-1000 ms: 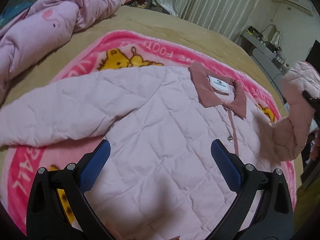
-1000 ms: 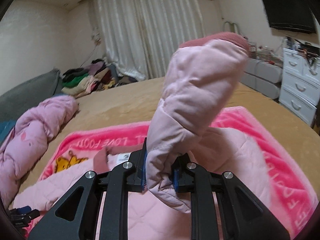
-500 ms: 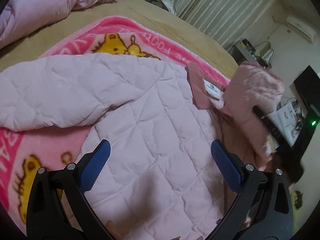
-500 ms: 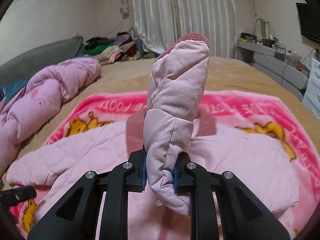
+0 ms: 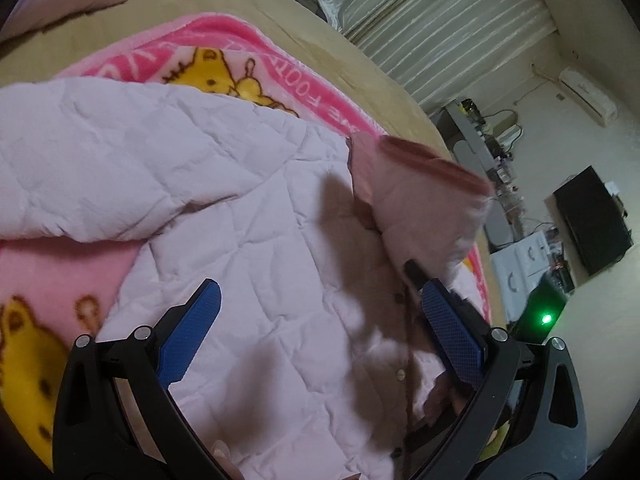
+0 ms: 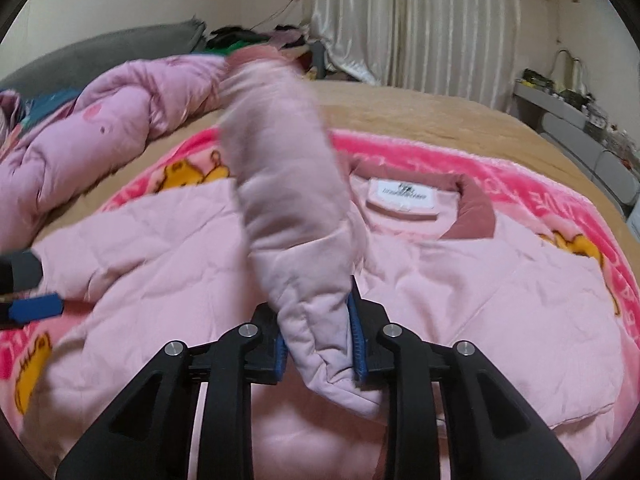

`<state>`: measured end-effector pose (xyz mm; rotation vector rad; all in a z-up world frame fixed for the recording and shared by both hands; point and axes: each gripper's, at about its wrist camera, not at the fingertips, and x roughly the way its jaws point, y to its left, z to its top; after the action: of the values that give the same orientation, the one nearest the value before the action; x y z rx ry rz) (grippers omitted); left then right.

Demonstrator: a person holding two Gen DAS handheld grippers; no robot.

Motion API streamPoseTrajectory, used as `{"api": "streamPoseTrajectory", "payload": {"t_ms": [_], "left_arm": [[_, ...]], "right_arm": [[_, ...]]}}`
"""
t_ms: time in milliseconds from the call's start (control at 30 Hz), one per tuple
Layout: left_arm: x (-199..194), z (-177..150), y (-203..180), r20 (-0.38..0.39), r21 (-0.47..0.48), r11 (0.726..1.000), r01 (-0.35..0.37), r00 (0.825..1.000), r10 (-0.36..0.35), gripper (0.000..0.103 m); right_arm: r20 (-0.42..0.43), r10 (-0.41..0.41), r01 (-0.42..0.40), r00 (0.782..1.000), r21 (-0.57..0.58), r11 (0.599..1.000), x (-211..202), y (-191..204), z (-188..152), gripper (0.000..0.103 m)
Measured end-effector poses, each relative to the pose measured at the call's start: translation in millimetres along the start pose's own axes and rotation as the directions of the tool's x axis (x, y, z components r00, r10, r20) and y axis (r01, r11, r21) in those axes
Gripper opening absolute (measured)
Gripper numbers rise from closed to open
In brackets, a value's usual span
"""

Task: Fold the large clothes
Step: 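Lay the sleeve flat on the jacket body and open the right gripper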

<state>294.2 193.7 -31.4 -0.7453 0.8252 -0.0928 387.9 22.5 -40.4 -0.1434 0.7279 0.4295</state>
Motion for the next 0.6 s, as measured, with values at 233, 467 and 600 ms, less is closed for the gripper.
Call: {"api": "streamPoseTrajectory", "payload": {"t_ms": [233,467,600], "left_arm": [[13,-4,7,-0.025,-0.036,0.999,0.026,0.999,-0.027,0.094],[28,-10,13,-0.054,-0.060,0.998,0.030,0.998,-0.034,0.094],[40,-16,3,-0.079,-0.039,0.999,0.037,0.996,-0.040,0.094]], "right_arm": [[-0.088,0.072,-0.078,0.994,-0.066,0.995,7,21,-13,0.063],[-0.082,0.128,-0.128,0.988,0.006,0.992,-28,2,-26,0.075],[-0.021,0.113,-0.110,0.993,0.118,0.987,-68,-35,-42,0.076]]}}
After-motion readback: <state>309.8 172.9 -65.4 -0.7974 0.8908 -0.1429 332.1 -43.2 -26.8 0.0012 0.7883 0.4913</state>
